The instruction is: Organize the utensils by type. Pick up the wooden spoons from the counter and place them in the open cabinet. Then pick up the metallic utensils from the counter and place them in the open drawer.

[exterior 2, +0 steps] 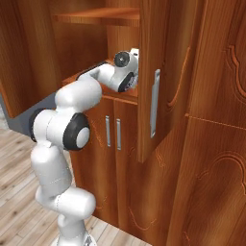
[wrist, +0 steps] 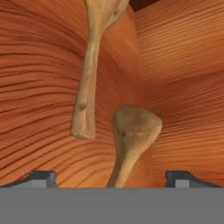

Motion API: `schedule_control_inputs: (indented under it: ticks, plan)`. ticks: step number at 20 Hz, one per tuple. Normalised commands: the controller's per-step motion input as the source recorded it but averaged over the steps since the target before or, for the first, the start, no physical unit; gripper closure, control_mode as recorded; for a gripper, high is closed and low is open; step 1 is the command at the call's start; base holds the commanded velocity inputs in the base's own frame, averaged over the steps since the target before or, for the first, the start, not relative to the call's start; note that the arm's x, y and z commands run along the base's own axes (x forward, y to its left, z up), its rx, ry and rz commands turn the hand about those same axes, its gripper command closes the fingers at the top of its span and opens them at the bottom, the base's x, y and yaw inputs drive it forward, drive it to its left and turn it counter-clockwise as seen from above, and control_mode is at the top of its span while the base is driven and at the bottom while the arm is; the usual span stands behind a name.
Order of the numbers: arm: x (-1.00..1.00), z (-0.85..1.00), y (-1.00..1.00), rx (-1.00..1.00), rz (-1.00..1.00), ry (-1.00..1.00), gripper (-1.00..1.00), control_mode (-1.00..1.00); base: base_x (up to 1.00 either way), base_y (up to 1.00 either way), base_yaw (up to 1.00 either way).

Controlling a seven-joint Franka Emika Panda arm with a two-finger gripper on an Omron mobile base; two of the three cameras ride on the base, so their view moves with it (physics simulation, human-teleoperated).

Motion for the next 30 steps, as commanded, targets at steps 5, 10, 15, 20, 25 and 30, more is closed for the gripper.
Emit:
schedule_control_inputs:
  ticks: [5,10,15,20,25,30]
  plan:
    - [-1.0,-0.02,0.22,0.04,-0.13,-0.3,-1.0,-1.0,0.0,0.0,0.0]
    - [-0.79,0.3,0.3,0.15,-0.29,-0.06,-1.0,-1.0,0.0,0.0,0.0]
    - [-0.65,0.68,0.32,0.3,-0.23,0.07,-1.0,-1.0,0.0,0.0,0.0]
    - [-0.49,0.67,0.45,0.3,-0.15,0.2,-1.0,-1.0,0.0,0.0,0.0]
    - [-0.79,0.08,0.45,0.34,-0.2,0.17,-1.0,-1.0,0.0,0.0,0.0]
    - [-0.77,-0.33,0.31,0.56,-0.32,0.06,-1.0,-1.0,0.0,0.0,0.0]
